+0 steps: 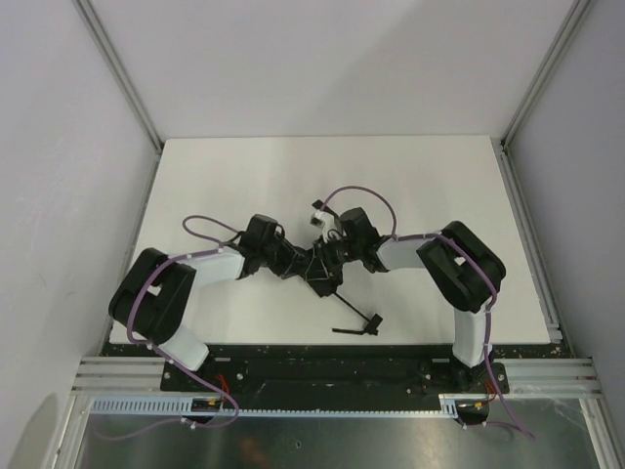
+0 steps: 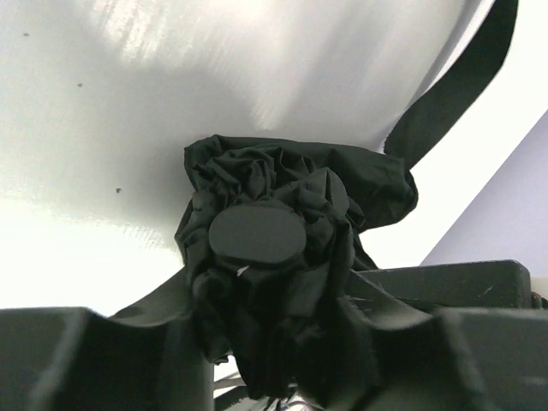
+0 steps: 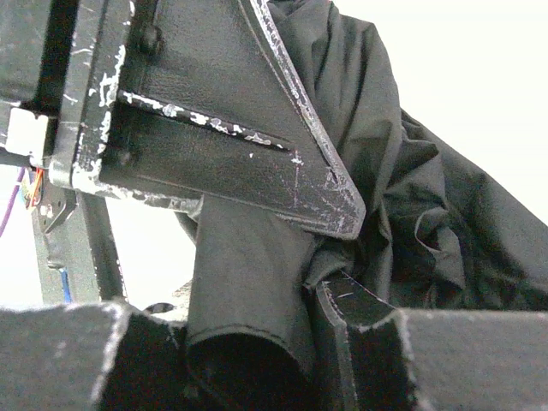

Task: Put away the umbrella

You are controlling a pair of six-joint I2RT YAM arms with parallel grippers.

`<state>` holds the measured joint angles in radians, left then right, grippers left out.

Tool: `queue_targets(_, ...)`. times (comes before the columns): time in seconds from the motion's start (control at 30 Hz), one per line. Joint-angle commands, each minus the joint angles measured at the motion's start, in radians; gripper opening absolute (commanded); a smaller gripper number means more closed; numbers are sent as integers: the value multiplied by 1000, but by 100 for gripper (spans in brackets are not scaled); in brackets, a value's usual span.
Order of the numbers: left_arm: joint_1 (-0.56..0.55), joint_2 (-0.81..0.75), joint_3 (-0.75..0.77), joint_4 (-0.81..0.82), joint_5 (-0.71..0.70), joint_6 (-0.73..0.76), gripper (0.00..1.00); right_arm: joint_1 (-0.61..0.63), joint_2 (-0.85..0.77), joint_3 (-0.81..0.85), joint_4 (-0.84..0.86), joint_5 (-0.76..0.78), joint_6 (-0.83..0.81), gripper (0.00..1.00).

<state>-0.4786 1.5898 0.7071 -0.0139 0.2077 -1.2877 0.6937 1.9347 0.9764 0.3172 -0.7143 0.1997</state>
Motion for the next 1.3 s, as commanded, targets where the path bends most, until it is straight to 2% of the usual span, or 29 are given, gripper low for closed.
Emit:
queue_targets(0.0, -5, 8, -48, -24, -93, 120, 10, 2, -22, 0, -79, -167, 13, 0)
queue_targets(0.1, -7, -6, -61, -15, -87, 96, 1, 6, -62, 43, -248, 32, -16, 30)
queue_targets(0.27, -8, -18, -79, -13, -71, 53, 0, 37, -211, 66, -413, 304, -40, 77)
queue_targets(0.37, -8, -12, -86, -16, -45, 15, 0, 93, -296, 69, -448, 486, -104, 92)
queue_targets(0.47, -7, 5, -85, -28, -8, -19, 0, 139, -327, 84, -467, 581, -156, 98)
queue_targets(0.67, -7, 20, -77, -55, 11, -53, 0, 259, -268, 139, -482, 721, -232, 99)
queue_targets(0.8, -6, 19, -72, -73, 18, -67, 0, 350, -199, 164, -466, 892, -269, 98)
queue_targets(0.93, -6, 20, -70, -89, 22, -74, 0, 425, -111, 177, -451, 1069, -316, 94)
queue_targets(1.07, -6, 27, -66, -98, 31, -77, 0, 449, -28, 178, -436, 1185, -327, 86)
queue_targets(1.1, -6, 28, -64, -100, 33, -77, 0, 449, -9, 178, -432, 1203, -328, 83)
queue_targets(1.17, -5, 24, -62, -104, 33, -75, 0, 446, 20, 178, -426, 1216, -331, 68)
queue_targets(1.27, -6, 7, -57, -106, 22, -57, 0, 429, 52, 176, -424, 1167, -323, 36)
